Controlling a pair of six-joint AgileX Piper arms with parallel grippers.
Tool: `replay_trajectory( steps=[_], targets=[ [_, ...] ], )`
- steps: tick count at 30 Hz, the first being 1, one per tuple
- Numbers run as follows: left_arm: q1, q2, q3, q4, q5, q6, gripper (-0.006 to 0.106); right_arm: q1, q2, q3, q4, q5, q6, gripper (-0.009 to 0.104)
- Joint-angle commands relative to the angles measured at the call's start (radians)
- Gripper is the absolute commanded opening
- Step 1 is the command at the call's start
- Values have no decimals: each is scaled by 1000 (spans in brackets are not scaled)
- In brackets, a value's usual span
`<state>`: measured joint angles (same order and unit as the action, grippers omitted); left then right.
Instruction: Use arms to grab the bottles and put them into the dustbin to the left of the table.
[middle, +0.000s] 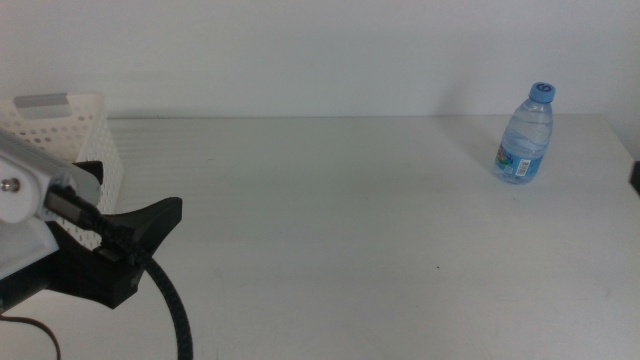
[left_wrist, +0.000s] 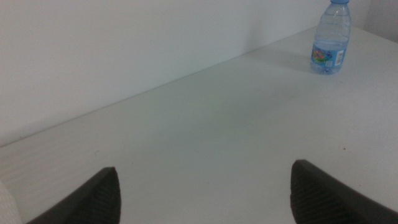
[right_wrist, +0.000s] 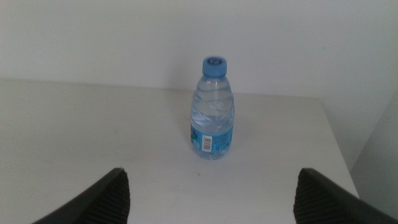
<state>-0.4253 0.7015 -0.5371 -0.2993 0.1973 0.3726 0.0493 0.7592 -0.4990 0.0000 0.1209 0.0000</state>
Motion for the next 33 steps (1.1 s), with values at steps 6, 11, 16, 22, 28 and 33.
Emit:
replay_trajectory(
  steps=[6,11,16,22,28,33],
  targets=[
    [-8,-4,-27,-14,-77,-5,90,-1,243,30,-66,-405,14,71],
    [-8,-4,-27,-14,-77,-5,90,-2,384,89,-72,-705,9,71],
    [-8,-4,-27,-14,-77,-5,90,-3,549,87,-81,-948,-19,71],
    [-8,-4,-27,-14,-77,-5,90,-3,747,85,-62,-1254,-20,71],
    [-8,-4,-27,-14,-77,-5,90,-3,889,12,-19,-1326,-42,74],
    [-8,-4,-27,-14,-77,-5,90,-3,961,-105,-28,-1257,-42,84]
  ],
)
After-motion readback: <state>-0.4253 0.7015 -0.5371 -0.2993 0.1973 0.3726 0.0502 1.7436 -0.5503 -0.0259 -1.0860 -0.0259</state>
